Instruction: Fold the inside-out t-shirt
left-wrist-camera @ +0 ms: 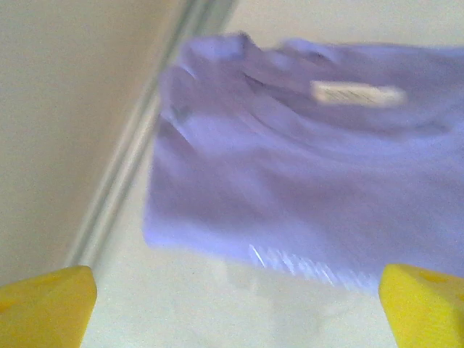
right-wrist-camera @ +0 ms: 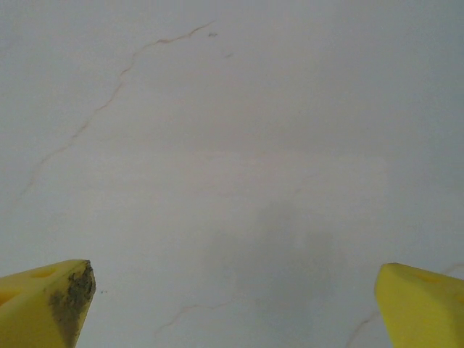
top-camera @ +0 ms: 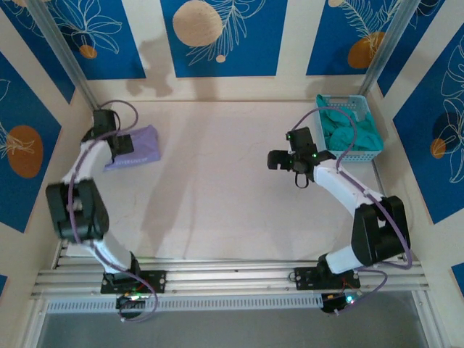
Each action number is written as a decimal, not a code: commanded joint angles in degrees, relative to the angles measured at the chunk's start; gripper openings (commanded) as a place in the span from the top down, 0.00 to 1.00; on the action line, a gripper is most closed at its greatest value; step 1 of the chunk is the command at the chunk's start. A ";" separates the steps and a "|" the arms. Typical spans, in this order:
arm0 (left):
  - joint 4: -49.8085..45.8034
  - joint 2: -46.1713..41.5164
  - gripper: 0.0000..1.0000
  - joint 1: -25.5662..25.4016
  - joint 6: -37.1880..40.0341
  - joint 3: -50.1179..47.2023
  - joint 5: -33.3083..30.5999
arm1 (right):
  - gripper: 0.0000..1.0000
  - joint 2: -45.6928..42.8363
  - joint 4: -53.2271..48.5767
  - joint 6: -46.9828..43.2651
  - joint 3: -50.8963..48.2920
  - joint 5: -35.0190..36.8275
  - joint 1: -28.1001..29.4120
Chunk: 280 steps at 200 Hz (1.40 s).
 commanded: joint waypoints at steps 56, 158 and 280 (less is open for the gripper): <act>40.41 -34.64 0.00 -4.30 -6.37 -46.76 5.33 | 0.01 -10.45 39.68 -16.83 -25.24 16.71 -1.90; 79.84 -10.17 0.00 -5.81 3.25 -53.30 11.20 | 0.01 1.94 71.90 -13.93 -36.11 -5.12 -13.49; 79.98 -3.15 0.00 -11.13 8.77 -49.94 8.58 | 0.01 4.84 69.49 -11.08 -33.93 -9.65 -17.12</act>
